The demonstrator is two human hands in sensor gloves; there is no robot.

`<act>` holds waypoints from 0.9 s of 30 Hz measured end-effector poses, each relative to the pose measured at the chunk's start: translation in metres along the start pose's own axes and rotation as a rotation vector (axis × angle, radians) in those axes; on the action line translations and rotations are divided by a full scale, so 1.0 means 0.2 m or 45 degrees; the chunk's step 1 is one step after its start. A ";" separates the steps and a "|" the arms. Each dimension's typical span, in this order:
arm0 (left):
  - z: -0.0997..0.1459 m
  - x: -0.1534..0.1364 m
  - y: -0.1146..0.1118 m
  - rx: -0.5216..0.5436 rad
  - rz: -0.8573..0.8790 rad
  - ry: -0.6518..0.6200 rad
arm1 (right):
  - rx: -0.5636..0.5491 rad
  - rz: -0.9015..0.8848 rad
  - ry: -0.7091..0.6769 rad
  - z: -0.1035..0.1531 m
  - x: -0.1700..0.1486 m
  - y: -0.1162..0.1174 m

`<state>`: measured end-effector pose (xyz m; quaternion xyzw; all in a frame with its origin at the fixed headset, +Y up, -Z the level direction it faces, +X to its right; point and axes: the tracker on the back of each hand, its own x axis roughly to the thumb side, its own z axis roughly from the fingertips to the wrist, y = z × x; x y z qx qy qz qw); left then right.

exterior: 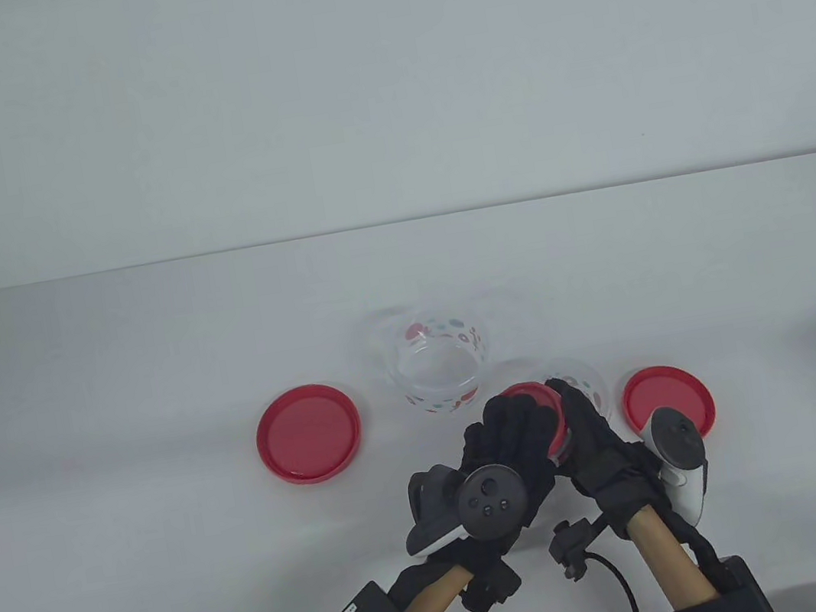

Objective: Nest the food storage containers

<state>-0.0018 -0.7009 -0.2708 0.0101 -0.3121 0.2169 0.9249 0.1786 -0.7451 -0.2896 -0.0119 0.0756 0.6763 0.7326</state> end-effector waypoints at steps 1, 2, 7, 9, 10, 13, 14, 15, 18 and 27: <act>0.00 0.00 0.00 -0.005 0.011 0.002 | -0.001 -0.001 0.005 0.00 0.00 0.00; 0.00 -0.01 0.00 -0.013 0.031 0.000 | -0.001 0.001 0.005 0.00 0.00 0.00; 0.01 -0.05 0.02 -0.063 0.121 -0.062 | 0.022 0.052 -0.013 0.00 0.03 -0.01; 0.03 -0.08 0.03 -0.086 0.129 -0.114 | 0.088 0.082 -0.004 0.00 0.04 0.00; 0.05 -0.09 0.04 -0.088 0.126 -0.164 | 0.142 0.094 0.003 0.00 0.05 0.00; 0.11 -0.12 0.06 -0.106 0.117 -0.247 | 0.281 0.112 0.023 -0.01 0.06 0.01; 0.13 -0.12 0.07 -0.123 0.115 -0.288 | 0.347 0.125 0.036 -0.01 0.06 0.01; 0.15 -0.13 0.07 -0.140 0.102 -0.331 | 0.403 0.139 0.052 -0.02 0.06 0.01; 0.18 -0.13 0.07 -0.156 0.019 -0.451 | 0.555 0.154 0.106 -0.03 0.05 0.02; 0.25 -0.06 0.09 -0.212 -0.009 -0.685 | 1.057 0.148 0.320 -0.04 0.01 0.03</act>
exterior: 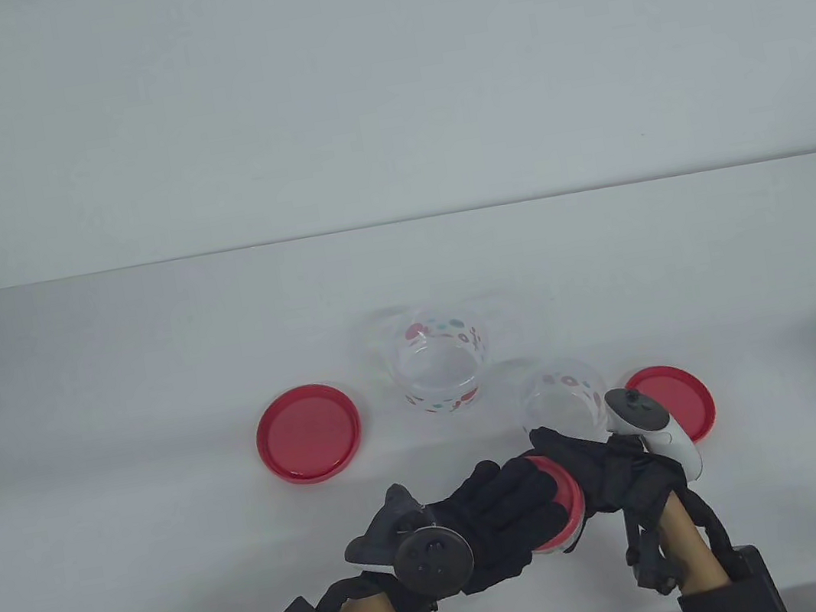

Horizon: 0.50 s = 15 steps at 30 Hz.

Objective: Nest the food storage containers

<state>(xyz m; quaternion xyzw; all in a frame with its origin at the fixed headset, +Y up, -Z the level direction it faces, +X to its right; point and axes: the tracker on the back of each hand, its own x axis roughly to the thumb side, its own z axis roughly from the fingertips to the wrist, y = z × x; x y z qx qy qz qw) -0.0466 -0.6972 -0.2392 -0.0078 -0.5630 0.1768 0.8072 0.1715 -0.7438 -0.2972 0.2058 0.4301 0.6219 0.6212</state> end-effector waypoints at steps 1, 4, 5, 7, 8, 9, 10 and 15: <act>0.00 0.00 0.00 -0.002 -0.006 -0.009 | -0.002 -0.002 0.004 0.00 0.00 0.00; 0.01 0.00 0.00 -0.006 -0.015 0.024 | -0.029 0.021 -0.016 -0.01 0.00 0.00; 0.01 -0.01 0.00 -0.005 -0.010 0.043 | -0.045 0.024 -0.020 -0.01 0.01 0.00; 0.01 -0.02 -0.01 0.056 0.009 0.054 | -0.073 0.017 -0.058 -0.01 0.00 -0.01; 0.01 -0.02 -0.01 0.105 0.016 0.052 | -0.085 0.003 -0.058 -0.01 0.00 -0.01; 0.02 -0.03 -0.01 0.189 0.032 0.071 | -0.099 -0.019 -0.081 -0.01 0.01 -0.01; 0.03 -0.04 0.00 0.244 0.062 0.093 | -0.124 -0.025 -0.099 -0.01 0.01 0.00; 0.11 -0.12 0.07 0.621 0.173 0.404 | -0.463 0.065 -0.222 -0.01 0.03 0.01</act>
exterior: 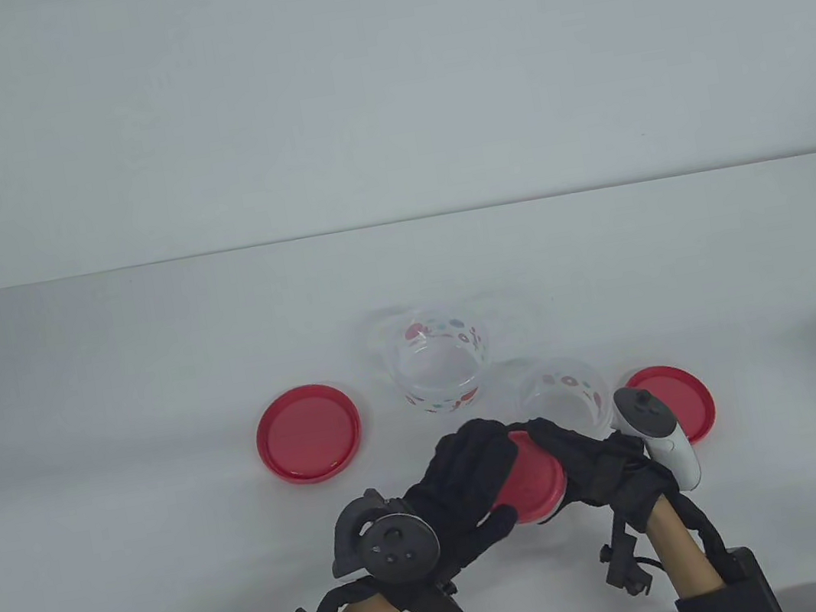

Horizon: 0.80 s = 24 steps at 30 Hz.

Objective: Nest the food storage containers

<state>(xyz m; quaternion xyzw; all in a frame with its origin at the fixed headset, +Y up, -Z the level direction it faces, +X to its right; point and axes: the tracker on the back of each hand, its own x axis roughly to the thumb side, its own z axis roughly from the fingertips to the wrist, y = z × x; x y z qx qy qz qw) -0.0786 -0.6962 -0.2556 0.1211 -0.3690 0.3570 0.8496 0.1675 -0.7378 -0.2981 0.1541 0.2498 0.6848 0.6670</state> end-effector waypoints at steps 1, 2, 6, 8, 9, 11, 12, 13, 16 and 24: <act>0.01 -0.02 0.02 0.048 0.006 0.108 | -0.054 0.007 -0.044 0.00 0.01 0.01; 0.02 -0.05 0.04 0.073 0.002 0.226 | -0.094 0.002 -0.084 0.00 0.02 0.02; 0.06 -0.15 0.06 0.063 0.067 0.491 | -0.177 -0.006 -0.195 0.00 0.04 0.08; 0.08 -0.20 0.06 0.015 0.127 0.574 | -0.204 0.019 -0.226 0.00 0.04 0.10; 0.09 -0.21 0.06 -0.020 0.172 0.615 | -0.205 0.037 -0.238 -0.01 0.03 0.12; 0.10 -0.23 0.05 -0.059 0.253 0.660 | -0.193 0.058 -0.252 -0.02 0.03 0.14; 0.10 -0.23 0.04 -0.072 0.296 0.679 | -0.181 0.063 -0.262 -0.02 0.02 0.15; 0.10 -0.24 0.03 -0.082 0.323 0.693 | -0.168 0.064 -0.265 -0.03 0.02 0.17; 0.09 -0.23 0.01 -0.126 0.380 0.709 | -0.110 0.071 -0.250 -0.04 -0.01 0.23; 0.10 -0.25 -0.01 -0.142 0.372 0.748 | -0.219 0.213 -0.192 -0.04 -0.01 0.23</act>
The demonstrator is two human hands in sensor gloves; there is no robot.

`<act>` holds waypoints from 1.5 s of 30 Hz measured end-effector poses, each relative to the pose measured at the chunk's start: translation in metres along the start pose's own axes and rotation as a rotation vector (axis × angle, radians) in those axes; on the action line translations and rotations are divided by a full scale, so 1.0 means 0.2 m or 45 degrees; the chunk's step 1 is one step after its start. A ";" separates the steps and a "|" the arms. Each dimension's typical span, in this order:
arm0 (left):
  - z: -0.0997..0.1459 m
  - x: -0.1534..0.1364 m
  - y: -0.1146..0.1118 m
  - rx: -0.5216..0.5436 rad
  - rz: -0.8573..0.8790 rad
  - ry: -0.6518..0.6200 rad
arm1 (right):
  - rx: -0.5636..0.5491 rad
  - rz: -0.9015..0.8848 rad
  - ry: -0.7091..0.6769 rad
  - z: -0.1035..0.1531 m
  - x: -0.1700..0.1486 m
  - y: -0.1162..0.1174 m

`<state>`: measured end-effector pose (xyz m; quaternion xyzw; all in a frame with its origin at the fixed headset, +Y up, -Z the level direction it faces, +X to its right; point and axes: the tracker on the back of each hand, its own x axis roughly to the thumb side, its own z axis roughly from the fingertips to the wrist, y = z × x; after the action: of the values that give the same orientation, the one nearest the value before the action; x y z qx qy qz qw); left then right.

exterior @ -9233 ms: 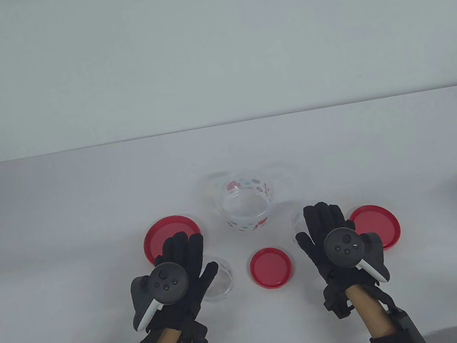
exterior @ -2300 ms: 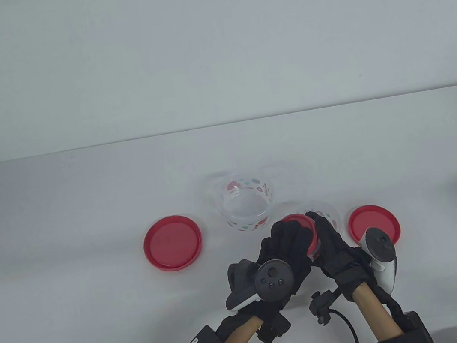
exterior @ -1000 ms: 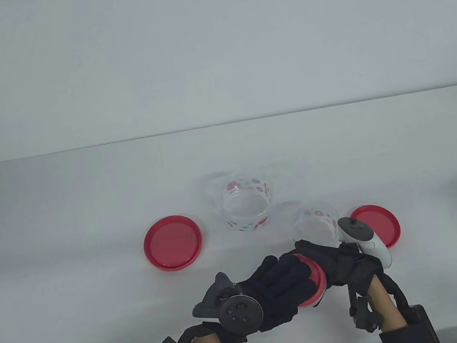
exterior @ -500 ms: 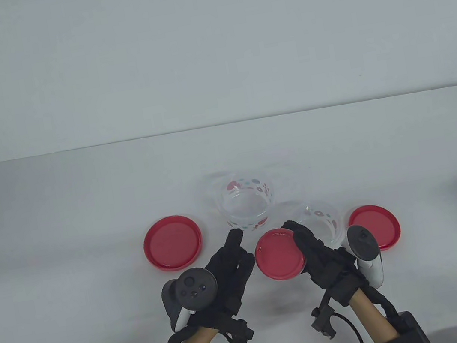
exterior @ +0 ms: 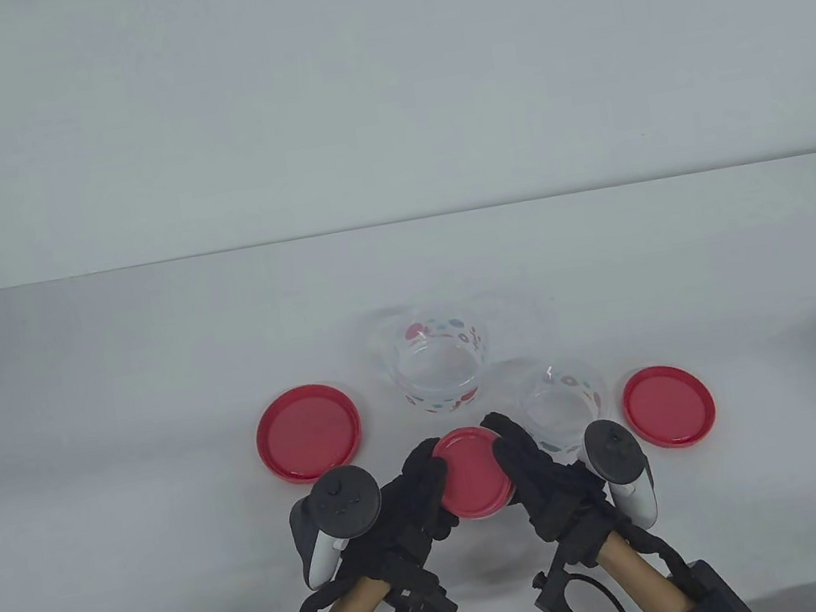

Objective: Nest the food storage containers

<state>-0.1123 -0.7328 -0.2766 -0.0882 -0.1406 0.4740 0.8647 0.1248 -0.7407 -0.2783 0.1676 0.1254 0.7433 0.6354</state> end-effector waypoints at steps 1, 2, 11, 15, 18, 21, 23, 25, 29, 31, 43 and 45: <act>0.00 0.00 0.00 0.005 -0.011 -0.004 | -0.057 0.110 -0.021 0.01 0.01 -0.01; 0.00 0.01 0.00 0.014 -0.033 -0.009 | -0.153 0.300 -0.050 0.02 0.04 -0.02; 0.02 0.04 0.00 0.060 -0.152 -0.047 | -0.459 0.951 -0.212 0.07 0.16 -0.03; 0.03 0.05 -0.01 0.064 -0.192 -0.051 | -0.483 0.935 -0.232 0.07 0.16 -0.03; 0.03 0.05 -0.01 0.062 -0.199 -0.046 | -0.492 0.929 -0.216 0.06 0.16 -0.03; 0.03 0.05 0.00 0.091 -0.204 -0.087 | -0.525 0.845 -0.174 0.07 0.16 -0.06; 0.03 0.05 0.02 0.130 -0.236 -0.114 | -0.586 0.776 -0.139 0.08 0.16 -0.11; 0.04 0.05 0.04 0.158 -0.303 -0.122 | -0.671 0.698 -0.096 0.10 0.17 -0.18; 0.04 0.05 0.09 0.203 -0.497 -0.121 | -0.866 0.615 -0.010 0.13 0.15 -0.33; 0.04 0.05 0.10 0.204 -0.530 -0.095 | -0.941 0.654 0.042 0.14 0.13 -0.40; 0.04 0.04 0.13 0.221 -0.517 -0.062 | -1.030 0.752 0.276 0.09 -0.04 -0.54; 0.04 0.04 0.14 0.224 -0.512 -0.060 | -1.018 0.765 0.293 0.08 -0.06 -0.54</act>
<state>-0.1329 -0.7118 -0.2753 0.0286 -0.1334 0.3044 0.9427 0.2298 -0.7359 -0.3068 -0.1426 -0.1532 0.8967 0.3901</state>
